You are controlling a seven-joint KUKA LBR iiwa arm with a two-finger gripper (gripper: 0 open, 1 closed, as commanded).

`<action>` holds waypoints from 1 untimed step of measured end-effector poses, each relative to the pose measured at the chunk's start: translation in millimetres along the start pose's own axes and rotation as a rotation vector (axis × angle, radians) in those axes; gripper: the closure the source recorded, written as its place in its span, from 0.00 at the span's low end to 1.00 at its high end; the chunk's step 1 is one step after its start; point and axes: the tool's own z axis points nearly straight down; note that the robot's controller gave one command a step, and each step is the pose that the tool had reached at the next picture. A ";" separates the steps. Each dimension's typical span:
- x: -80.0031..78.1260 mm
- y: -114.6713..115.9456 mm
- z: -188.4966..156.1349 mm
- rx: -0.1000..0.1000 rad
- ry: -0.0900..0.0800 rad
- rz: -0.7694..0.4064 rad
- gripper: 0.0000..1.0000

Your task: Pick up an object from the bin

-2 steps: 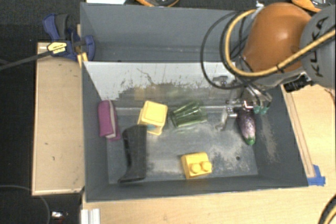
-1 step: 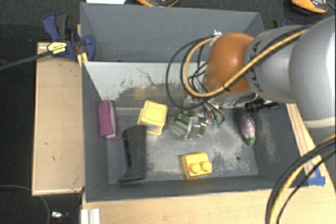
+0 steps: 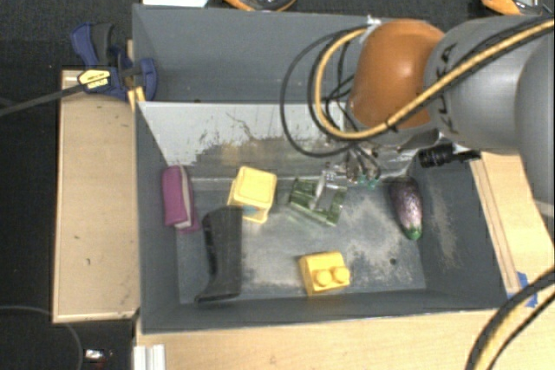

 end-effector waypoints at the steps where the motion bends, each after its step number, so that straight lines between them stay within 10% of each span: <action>1: 2.6 -7.0 93.2 0.003 0.023 -0.052 0.00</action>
Offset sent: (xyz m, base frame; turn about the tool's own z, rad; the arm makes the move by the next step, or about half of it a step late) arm -0.0052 -0.0133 -0.0868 0.0997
